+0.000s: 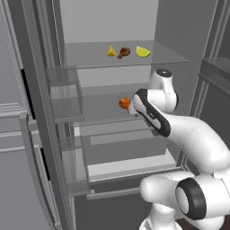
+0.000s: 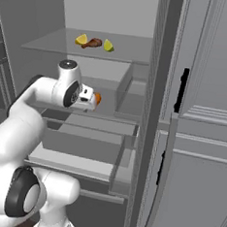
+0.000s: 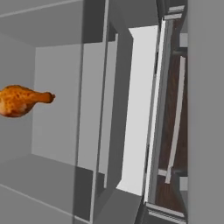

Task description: Place one lemon wedge and one chicken drumstick in each tupperware on the nearby counter, to pack two identical lunches.

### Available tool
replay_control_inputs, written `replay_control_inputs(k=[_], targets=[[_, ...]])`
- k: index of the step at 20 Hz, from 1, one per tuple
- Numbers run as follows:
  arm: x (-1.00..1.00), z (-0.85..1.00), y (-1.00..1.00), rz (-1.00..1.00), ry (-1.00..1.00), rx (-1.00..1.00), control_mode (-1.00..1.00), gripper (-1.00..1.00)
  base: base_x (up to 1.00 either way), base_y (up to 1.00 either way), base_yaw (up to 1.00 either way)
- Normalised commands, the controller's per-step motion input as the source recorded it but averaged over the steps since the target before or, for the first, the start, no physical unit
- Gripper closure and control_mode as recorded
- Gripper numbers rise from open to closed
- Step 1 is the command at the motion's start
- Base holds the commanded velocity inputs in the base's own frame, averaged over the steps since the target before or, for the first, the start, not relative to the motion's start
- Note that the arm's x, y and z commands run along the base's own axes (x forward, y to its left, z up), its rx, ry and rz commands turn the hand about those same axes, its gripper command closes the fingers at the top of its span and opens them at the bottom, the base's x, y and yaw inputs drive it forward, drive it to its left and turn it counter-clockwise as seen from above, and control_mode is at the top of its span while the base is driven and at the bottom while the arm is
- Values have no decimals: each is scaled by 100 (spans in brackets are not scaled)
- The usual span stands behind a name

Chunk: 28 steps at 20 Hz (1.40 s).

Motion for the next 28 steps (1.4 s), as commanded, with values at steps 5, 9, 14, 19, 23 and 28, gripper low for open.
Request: replay_control_inputs(k=[5,9,14,19,23,28], targets=[[41,-12,0,0,-4,0,-100,-100,0,0,0],[58,-6,0,0,0,0,-100,-100,0,0,0],[60,-9,-6,0,0,0,-100,-100,0,0,0],[50,-18,-3,0,0,0,-100,-100,0,0,0],[42,-32,0,0,0,0,-100,-100,0,0,0],[41,-37,0,0,0,0,-100,-100,0,0,0]])
